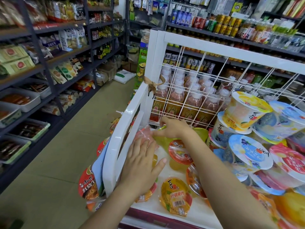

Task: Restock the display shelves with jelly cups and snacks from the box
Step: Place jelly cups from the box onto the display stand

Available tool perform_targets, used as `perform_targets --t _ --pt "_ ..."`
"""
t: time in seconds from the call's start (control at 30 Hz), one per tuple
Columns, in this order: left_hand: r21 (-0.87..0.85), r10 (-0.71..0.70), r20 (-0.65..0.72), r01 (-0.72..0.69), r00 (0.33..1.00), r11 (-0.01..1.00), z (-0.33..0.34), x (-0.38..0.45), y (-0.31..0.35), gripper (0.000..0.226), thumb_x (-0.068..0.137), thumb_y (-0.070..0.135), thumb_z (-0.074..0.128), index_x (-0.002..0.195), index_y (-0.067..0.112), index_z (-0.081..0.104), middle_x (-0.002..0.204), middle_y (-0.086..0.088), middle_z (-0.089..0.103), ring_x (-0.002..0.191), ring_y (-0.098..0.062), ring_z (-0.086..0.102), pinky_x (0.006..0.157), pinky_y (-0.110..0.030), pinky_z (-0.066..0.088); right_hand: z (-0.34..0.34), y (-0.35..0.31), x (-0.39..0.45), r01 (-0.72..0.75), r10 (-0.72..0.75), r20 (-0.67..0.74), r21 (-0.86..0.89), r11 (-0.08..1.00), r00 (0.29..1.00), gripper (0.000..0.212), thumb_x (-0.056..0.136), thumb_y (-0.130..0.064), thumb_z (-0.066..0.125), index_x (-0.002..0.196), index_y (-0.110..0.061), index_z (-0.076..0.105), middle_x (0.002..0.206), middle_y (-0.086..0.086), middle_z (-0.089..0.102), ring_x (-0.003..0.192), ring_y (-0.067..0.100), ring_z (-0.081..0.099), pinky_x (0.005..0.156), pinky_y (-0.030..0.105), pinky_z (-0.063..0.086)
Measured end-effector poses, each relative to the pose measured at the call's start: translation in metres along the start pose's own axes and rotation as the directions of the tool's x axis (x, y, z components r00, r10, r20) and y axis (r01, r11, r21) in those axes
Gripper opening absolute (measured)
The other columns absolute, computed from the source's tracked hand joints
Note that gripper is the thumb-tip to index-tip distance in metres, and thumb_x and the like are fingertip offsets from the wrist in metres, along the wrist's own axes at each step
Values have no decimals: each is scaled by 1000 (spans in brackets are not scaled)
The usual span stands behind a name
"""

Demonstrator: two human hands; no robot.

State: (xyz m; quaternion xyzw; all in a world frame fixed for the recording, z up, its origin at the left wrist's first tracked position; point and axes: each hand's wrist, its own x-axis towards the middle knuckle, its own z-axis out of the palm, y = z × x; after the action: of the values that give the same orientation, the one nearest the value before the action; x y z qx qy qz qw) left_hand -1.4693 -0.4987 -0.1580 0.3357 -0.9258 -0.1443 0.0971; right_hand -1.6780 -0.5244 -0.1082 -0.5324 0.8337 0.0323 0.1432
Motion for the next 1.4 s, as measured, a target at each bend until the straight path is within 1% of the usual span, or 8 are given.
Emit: perform_targets --t 0.17,0.33,0.43,0.57,0.77,0.93,1.13,1.4 --pt "12 1 2 -1 1000 1000 1 0 0 89 83 71 -11 158 27 6 168 2 3 152 -17 -16 121 -36 -15 -1 0 0 9 -8 -30 38 999 1000 61 78 -81 52 106 -27 48 106 -5 61 102 24 57 95 46 37" --pt "11 2 -3 -2 1000 1000 1 0 -1 83 86 69 -7 157 29 11 167 2 6 152 -16 -14 120 -35 -14 2 11 -1 70 -13 -165 345 936 986 68 56 -75 75 98 -28 51 101 -7 61 91 17 59 84 43 53" --pt "19 -6 4 6 1000 1000 2 1 0 84 87 69 -5 158 27 11 167 2 6 152 -17 -14 119 -35 -15 3 16 -5 94 22 -253 434 896 967 66 59 -63 84 96 -21 49 95 -5 60 84 15 57 74 36 51" --pt "25 -6 -4 6 1000 1000 4 2 -1 84 88 71 -5 157 27 14 166 3 11 152 -17 -11 122 -37 -10 3 16 -6 111 10 -319 359 927 948 67 60 -63 84 89 -15 46 84 0 56 76 16 51 60 32 41" --pt "22 -3 -26 4 1000 1000 6 1 -1 86 85 70 -8 155 28 19 165 4 16 152 -16 -8 122 -37 -8 9 17 -6 163 -26 -445 274 948 895 55 66 -56 80 63 -23 36 88 5 49 86 22 46 69 32 38" --pt "31 -9 -28 10 1000 999 7 2 -1 86 85 70 -8 156 28 18 166 3 14 152 -16 -9 122 -37 -9 9 10 -7 122 -50 -393 162 979 918 55 68 -66 74 66 -24 38 93 5 50 86 23 51 74 38 49" --pt "31 -14 -20 15 1000 999 7 2 -1 90 83 72 -10 157 27 16 166 3 12 152 -16 -9 122 -37 -9 5 4 -14 68 -73 -362 -25 997 929 63 73 -74 64 88 -16 47 99 7 52 83 27 57 77 41 52" --pt "22 -6 -51 7 999 1000 8 2 -2 86 85 71 -6 155 28 21 165 3 16 152 -16 -6 121 -36 -7 9 -7 -8 22 -4 -368 46 999 930 70 68 -76 69 93 -12 57 108 11 53 78 25 58 67 37 54"
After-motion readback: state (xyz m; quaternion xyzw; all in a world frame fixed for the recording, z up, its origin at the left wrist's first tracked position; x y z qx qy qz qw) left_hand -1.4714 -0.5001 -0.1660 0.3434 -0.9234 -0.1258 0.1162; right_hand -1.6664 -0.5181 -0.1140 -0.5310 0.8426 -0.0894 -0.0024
